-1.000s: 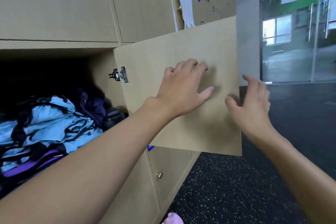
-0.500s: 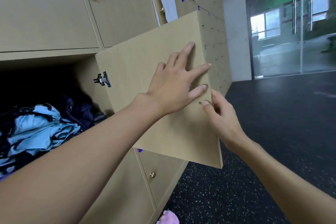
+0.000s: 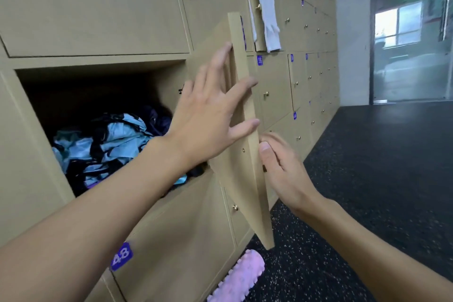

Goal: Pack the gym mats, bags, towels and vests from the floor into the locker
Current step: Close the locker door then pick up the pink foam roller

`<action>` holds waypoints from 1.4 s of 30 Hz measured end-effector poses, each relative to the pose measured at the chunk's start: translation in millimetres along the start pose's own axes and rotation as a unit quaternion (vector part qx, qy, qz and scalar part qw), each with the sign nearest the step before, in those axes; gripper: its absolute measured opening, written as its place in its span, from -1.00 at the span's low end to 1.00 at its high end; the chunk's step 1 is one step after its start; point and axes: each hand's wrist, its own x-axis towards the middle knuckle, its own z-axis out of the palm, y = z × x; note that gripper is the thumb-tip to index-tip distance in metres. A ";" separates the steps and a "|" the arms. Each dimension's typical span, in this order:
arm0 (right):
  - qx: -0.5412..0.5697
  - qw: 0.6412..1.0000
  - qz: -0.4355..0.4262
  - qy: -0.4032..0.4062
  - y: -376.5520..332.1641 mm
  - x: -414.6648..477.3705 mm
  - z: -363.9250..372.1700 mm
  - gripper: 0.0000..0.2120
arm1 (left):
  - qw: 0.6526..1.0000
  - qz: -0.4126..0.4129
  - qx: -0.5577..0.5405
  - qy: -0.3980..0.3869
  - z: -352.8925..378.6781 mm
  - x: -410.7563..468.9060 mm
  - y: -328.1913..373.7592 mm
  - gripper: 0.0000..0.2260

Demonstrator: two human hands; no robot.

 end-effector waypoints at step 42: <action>-0.007 0.989 0.058 -0.137 -70.7 69.4 311.1 -0.84 | 0.906 -0.170 0.309 -0.232 -67.9 -173.5 -226.5 -0.33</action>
